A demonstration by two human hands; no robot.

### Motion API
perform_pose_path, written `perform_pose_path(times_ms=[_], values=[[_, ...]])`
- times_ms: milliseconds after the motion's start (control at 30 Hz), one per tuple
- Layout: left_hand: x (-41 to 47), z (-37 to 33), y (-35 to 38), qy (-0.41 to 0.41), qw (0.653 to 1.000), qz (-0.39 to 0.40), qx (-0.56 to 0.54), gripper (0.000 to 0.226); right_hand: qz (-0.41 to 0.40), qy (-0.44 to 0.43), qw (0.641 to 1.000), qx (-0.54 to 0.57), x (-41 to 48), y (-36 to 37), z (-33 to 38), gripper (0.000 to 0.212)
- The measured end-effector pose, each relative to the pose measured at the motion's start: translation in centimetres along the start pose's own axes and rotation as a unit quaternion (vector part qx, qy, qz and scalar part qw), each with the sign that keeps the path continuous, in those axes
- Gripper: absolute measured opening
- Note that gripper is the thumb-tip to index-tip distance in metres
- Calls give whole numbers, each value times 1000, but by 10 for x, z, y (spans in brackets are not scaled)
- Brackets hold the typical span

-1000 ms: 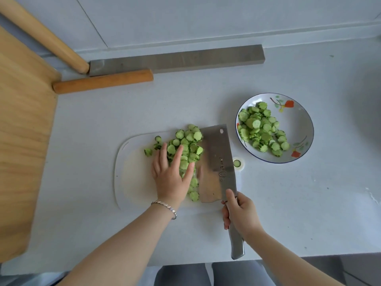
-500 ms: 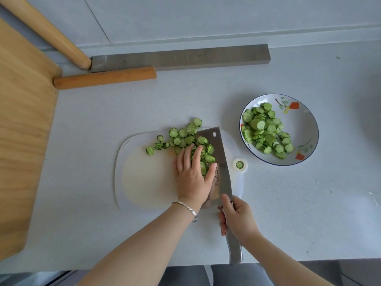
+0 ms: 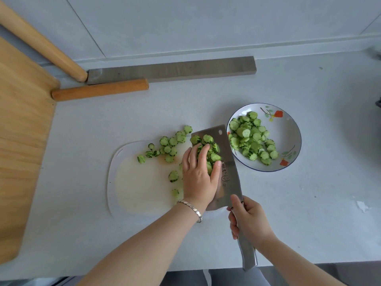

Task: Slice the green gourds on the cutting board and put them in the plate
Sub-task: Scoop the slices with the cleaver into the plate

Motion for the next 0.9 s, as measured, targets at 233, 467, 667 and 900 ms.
perform_pose_path(times_ms=[233,467,667,900], values=[[40,-80,4,30,998,-26,-58,45,-67,-47,997,-12,1,-64,60,34],[71,-129,44,26,997,59,-42,52,-121,-72,988,-64,15,-120,101,34],[87,-143,42,70,996,53,-4,50,-143,-113,964,-192,21,-156,128,38],[119,-168,36,163,986,43,-14,42,-142,-111,954,-241,25,-173,140,42]])
Point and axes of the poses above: each hand's wrist, its own x-axis towards the middle knuckle, its own y-axis out of the palm, z = x × y, the point moved 9 cm from there along x, towards the middle knuckle, and after that the axes turned 15 degrees about x, right-handed, at the moved point
